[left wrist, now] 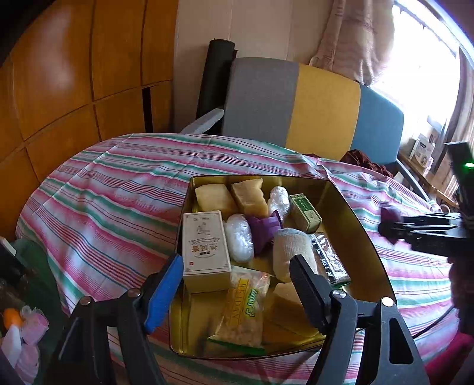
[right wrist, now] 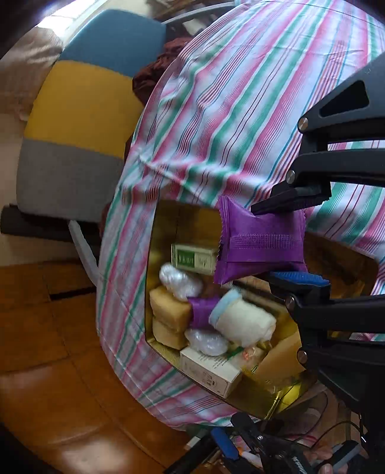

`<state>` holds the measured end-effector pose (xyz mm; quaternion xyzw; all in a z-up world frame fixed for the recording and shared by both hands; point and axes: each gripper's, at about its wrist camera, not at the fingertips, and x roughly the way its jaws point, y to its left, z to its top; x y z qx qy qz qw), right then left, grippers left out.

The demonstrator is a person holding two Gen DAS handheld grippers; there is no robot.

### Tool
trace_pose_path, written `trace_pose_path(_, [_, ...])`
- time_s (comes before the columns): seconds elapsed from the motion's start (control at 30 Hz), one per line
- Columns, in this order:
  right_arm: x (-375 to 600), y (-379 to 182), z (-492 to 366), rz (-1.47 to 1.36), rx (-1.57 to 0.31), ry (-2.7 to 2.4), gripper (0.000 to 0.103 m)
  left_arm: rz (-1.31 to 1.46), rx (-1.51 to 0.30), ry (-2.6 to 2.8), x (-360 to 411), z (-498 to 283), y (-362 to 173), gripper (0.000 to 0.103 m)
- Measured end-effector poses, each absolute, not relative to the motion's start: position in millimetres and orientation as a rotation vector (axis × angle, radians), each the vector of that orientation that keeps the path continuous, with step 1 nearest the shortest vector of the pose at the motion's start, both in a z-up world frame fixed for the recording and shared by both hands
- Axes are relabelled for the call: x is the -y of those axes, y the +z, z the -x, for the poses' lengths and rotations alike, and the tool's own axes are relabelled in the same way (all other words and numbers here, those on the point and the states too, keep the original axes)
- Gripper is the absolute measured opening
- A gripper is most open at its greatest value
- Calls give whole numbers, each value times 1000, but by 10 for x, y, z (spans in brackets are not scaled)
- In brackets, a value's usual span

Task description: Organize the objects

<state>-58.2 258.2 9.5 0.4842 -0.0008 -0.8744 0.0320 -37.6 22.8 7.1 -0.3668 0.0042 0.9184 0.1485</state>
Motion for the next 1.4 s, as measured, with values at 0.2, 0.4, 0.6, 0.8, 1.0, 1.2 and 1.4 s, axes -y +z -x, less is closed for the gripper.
trace_pose_path(0.2, [-2284,-191,1041,-1633,-137,-2597,34,1076,35,2668,-49,397,28,78])
trace_pose_path(0.4, [-2153,-549,1386,-1783,-222,-2524,34,1101,85,2687,109,441,-37,81])
trace_pose_path(0.6, [-2130,-609,1445,-1767,-145,-2522,38,1119,99,2685,131,472,-84,82])
trace_pose_path(0.8, [-2186,-509,1294,-1693,-69,-2562,45,1101,76,2714,85,460,-64,91])
trace_pose_path(1.0, [-2226,-308,1042,-1596,0,-2664,46,1069,53,2752,57,413,-1,95])
trace_pose_path(1.2, [-2255,-99,720,-1480,70,-2828,50,1017,42,2812,28,310,113,103])
trace_pose_path(1.4, [-2297,65,203,-1350,139,-2988,54,1008,4,2870,-35,177,173,103])
